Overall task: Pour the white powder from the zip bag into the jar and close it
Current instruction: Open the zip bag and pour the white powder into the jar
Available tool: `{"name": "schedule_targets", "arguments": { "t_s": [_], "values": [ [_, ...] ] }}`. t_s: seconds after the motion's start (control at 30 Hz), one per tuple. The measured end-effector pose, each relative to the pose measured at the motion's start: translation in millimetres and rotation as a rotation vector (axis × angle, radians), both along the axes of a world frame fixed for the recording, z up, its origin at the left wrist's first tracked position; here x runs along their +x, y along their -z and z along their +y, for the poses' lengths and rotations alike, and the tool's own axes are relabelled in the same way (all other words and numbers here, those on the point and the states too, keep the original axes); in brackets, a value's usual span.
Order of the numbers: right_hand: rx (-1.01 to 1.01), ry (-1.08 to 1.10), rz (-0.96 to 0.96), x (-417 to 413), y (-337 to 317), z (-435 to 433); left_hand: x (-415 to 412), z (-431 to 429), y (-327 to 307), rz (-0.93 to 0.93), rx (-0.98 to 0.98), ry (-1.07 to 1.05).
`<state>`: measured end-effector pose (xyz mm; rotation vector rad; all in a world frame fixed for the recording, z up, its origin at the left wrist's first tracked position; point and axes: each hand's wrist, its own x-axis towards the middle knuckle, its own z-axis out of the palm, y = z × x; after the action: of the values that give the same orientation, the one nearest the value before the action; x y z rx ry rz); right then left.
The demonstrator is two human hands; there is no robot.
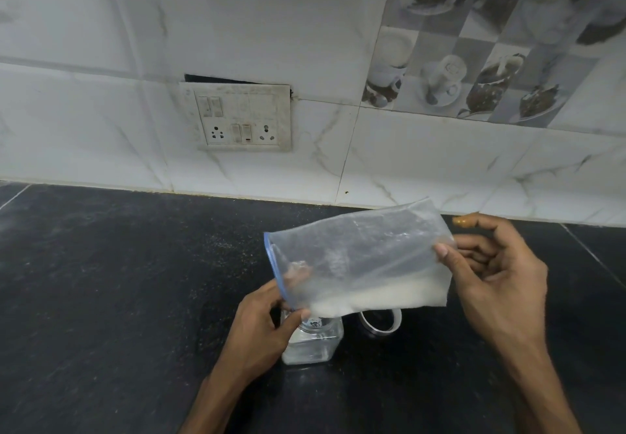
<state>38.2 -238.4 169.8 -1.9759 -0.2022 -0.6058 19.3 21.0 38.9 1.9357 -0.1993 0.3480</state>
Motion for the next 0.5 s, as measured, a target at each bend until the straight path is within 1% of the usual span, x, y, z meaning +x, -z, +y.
{"name": "schedule_targets", "arguments": {
  "t_s": [0.1, 0.2, 0.3, 0.4, 0.5],
  "values": [
    [0.010, -0.019, -0.010, -0.9, -1.9, 0.8, 0.3, -0.5, 1.6, -0.016, -0.016, -0.001],
    [0.033, -0.003, -0.006, 0.1, -1.8, 0.1, 1.2, -0.5, 2.4, -0.012, 0.008, 0.004],
    [0.006, -0.026, -0.023, -0.3, 0.7, 1.5, 1.3, 0.7, 2.8, -0.005, -0.022, 0.010],
    [-0.003, -0.008, -0.025, -0.4, 0.3, 1.0, 0.9, 0.0, 1.8, 0.003, -0.001, 0.000],
    [-0.006, -0.025, -0.016, -0.3, -1.0, -0.7, 1.4, 0.3, 3.2, 0.016, -0.035, 0.015]
  ]
}}
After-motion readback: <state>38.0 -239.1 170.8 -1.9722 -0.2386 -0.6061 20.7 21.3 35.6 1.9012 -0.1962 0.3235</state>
